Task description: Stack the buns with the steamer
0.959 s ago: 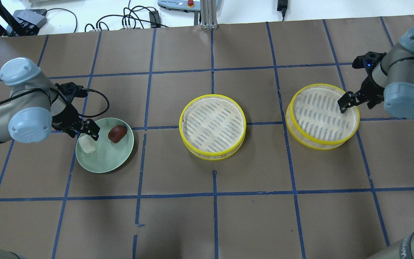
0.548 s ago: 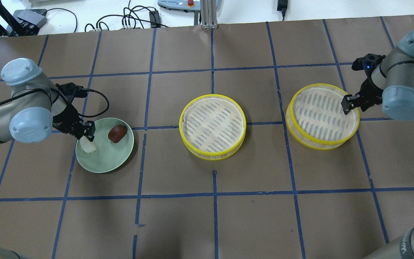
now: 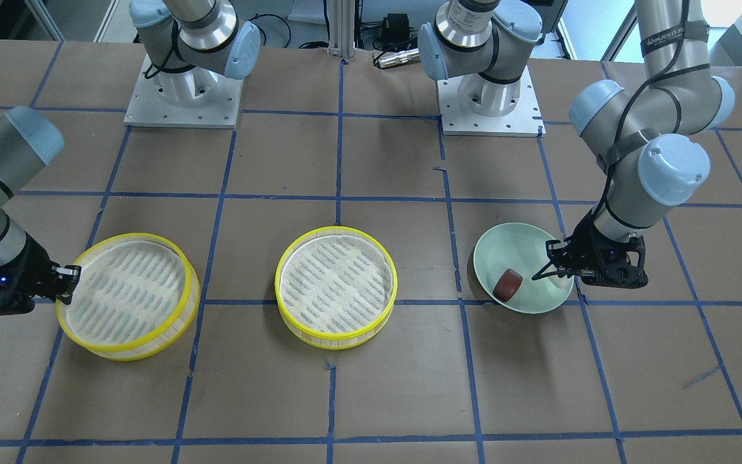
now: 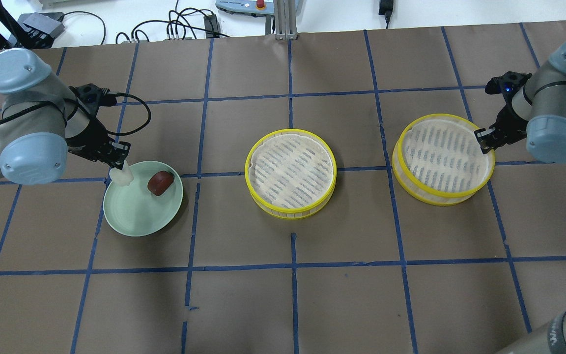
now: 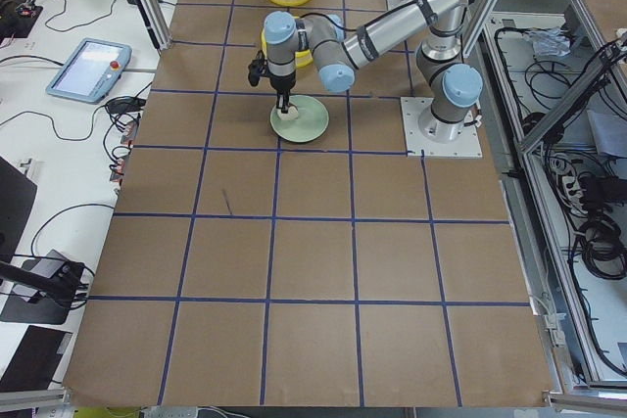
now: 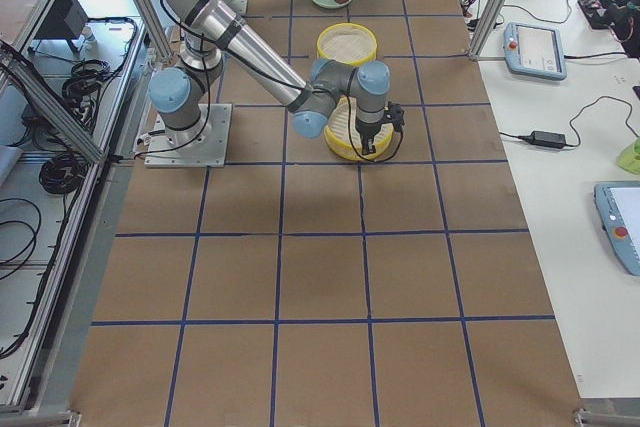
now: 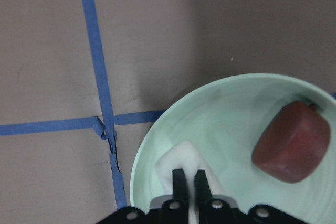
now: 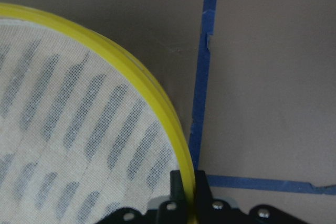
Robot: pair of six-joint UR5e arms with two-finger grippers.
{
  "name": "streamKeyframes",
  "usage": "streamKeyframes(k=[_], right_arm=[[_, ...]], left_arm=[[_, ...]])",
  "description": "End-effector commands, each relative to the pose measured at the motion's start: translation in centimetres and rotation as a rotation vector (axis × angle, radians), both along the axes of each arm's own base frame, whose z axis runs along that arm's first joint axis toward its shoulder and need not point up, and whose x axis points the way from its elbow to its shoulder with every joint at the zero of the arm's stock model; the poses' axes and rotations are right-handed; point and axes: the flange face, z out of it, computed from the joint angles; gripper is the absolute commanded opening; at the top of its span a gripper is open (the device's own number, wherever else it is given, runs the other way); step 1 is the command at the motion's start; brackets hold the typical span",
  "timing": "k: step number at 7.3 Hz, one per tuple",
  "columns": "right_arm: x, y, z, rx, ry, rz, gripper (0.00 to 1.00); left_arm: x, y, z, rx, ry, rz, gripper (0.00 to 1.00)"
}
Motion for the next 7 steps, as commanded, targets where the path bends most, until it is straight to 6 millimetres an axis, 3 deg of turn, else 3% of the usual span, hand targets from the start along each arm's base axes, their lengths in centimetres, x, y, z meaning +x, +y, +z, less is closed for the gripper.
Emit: streamKeyframes(k=[1,2,3,6,7], right_arm=[[-0.4,-0.5,6.8,0.013,0.000,-0.004,0.07],[-0.4,-0.5,10.3,0.036,-0.012,-0.004,0.07],[-0.2,0.0,12.0,0.047,-0.015,-0.004,0.07],[1.0,0.3,11.4,0.058,-0.024,-0.060,0.07],[2.7,0.1,11.5,0.056,-0.031,-0.097,0.07]], left_arm=[[-9.7,-0.4,4.6,-0.069,0.081,0.077,0.00],[-14.3,-0.4,5.6,-0.085,0.113,0.126,0.00],[-17.8,-0.3,5.4,-0.084,0.125,0.163,0.01],[-27.7,-2.3,-0.5,-0.121,0.266,0.280,0.01],[-29.7,-1.5,-1.7,-0.095,0.262,0.298,0.23]])
